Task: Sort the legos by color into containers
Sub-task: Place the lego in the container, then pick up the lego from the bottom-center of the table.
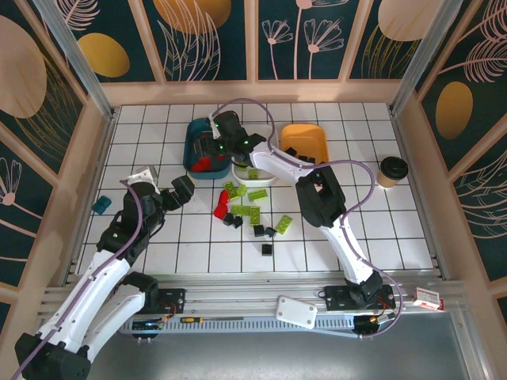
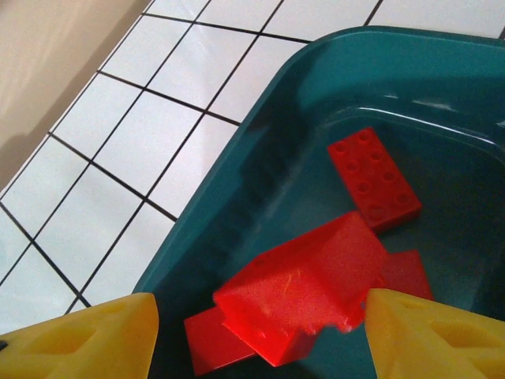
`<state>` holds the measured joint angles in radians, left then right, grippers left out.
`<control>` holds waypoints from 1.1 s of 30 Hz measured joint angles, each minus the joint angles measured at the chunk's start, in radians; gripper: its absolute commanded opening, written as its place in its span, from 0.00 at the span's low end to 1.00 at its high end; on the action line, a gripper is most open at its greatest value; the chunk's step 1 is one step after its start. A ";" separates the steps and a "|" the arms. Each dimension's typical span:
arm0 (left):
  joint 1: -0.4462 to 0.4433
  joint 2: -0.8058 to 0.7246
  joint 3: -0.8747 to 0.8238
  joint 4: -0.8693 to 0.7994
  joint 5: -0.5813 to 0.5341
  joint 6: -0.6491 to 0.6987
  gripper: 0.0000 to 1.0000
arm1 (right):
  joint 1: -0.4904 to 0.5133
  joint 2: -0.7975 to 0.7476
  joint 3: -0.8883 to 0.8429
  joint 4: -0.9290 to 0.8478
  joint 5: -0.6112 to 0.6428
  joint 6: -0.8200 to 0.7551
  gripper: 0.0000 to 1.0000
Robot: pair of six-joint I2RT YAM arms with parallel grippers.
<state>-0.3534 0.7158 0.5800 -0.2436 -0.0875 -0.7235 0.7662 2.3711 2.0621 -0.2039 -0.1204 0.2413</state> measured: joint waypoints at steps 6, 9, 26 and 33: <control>0.000 0.011 0.000 0.003 0.005 0.000 0.99 | -0.004 -0.071 -0.089 0.016 0.025 0.001 0.70; 0.000 0.021 -0.001 0.008 0.021 0.001 0.99 | -0.003 -0.187 -0.225 0.050 0.034 0.004 0.70; 0.000 0.054 -0.092 0.080 0.118 0.005 0.99 | 0.078 -0.958 -1.205 0.097 0.166 0.187 0.70; 0.000 0.087 -0.132 0.111 0.138 0.004 0.99 | 0.212 -1.026 -1.342 -0.061 0.192 0.324 0.69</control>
<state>-0.3534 0.8032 0.4484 -0.1322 0.0505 -0.7193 0.9787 1.3449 0.7200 -0.2649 0.0719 0.5655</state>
